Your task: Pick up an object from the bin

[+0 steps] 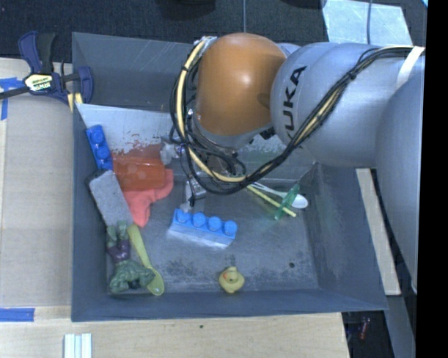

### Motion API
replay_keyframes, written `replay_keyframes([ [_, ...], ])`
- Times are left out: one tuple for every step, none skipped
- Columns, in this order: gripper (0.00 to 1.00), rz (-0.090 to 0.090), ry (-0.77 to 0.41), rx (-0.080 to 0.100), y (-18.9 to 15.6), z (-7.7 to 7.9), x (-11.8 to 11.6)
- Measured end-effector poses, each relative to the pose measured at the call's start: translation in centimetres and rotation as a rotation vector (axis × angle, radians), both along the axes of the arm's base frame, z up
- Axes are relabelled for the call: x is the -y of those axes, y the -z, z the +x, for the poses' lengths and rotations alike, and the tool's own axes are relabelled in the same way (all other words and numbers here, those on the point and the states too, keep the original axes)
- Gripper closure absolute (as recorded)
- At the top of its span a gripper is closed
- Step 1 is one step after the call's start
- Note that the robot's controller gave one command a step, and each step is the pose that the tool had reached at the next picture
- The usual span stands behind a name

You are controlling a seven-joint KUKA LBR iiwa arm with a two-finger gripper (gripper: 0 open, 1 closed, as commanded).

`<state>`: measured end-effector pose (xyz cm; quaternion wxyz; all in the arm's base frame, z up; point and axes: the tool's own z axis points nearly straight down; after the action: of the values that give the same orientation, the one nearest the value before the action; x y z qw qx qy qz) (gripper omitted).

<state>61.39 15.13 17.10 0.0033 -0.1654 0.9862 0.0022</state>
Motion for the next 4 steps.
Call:
replay_keyframes([
  [0.0, 0.005, 0.133, 0.005, 2.0, 0.2, 2.4],
  [0.0, 0.003, 0.167, 0.005, 6.1, -2.3, 4.2],
  [0.0, 0.003, -0.129, 0.019, 8.3, -7.0, 9.3],
  [0.0, -0.003, -0.227, 0.01, 8.9, -4.5, 8.8],
])
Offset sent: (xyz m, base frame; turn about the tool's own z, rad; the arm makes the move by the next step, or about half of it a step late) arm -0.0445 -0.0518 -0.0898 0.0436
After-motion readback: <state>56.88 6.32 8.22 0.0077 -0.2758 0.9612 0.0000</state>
